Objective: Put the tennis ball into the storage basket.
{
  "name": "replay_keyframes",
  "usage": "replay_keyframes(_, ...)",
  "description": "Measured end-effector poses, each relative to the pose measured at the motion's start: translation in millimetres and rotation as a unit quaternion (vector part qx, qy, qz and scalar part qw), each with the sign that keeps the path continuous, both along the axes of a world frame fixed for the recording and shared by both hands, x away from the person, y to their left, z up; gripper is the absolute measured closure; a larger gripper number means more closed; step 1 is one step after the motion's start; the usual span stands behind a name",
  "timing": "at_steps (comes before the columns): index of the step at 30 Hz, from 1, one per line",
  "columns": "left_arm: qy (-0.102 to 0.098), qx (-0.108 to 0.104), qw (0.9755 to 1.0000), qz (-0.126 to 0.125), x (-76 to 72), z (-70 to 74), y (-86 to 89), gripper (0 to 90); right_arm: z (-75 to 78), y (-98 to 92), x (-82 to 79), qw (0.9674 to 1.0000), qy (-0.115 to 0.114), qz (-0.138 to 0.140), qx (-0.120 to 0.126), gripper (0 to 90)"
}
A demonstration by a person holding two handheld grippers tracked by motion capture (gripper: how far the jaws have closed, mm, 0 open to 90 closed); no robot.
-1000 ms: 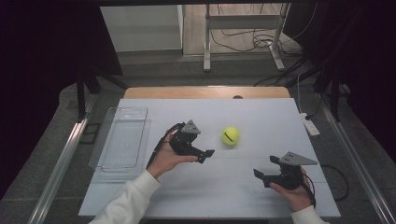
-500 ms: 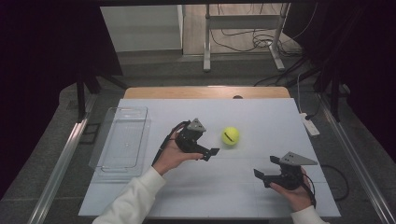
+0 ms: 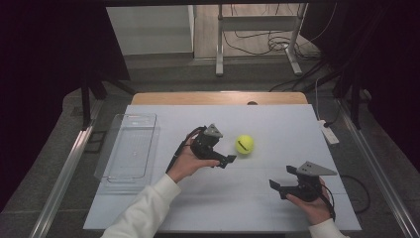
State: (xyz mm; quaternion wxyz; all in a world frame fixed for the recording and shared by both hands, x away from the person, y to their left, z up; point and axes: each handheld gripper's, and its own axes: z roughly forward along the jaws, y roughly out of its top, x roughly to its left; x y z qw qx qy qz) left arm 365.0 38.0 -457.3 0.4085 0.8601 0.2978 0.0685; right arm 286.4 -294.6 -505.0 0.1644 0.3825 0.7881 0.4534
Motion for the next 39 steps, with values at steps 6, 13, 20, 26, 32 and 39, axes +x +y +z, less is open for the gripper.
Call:
replay_keyframes(6,0.002,0.001,1.0,0.0,4.3,-1.4,-3.0,4.7,0.0,-0.4,-0.2,1.0,0.0,-0.001,0.001,10.7)
replay_keyframes(13,0.004,0.002,1.0,0.0,7.9,-1.9,-6.6,4.7,-0.2,-0.3,-0.4,1.0,0.0,0.0,0.0,10.7)
replay_keyframes(20,0.004,0.002,1.0,-0.002,10.1,-1.7,-11.8,4.7,0.0,-0.3,-0.8,1.0,0.0,0.0,0.0,10.7)
replay_keyframes(26,0.005,0.004,1.0,-0.004,13.0,-2.1,-15.7,4.7,0.2,-0.3,-1.1,1.0,0.0,0.0,0.001,10.7)
replay_keyframes(32,0.006,0.008,0.9999,-0.005,17.6,-1.7,-20.9,4.6,0.1,-0.3,-1.1,1.0,0.0,0.0,0.001,10.7)
replay_keyframes(39,0.006,0.014,0.9999,-0.007,24.0,-1.8,-27.2,4.2,0.2,-0.8,-1.5,1.0,-0.001,-0.001,-0.001,10.8)
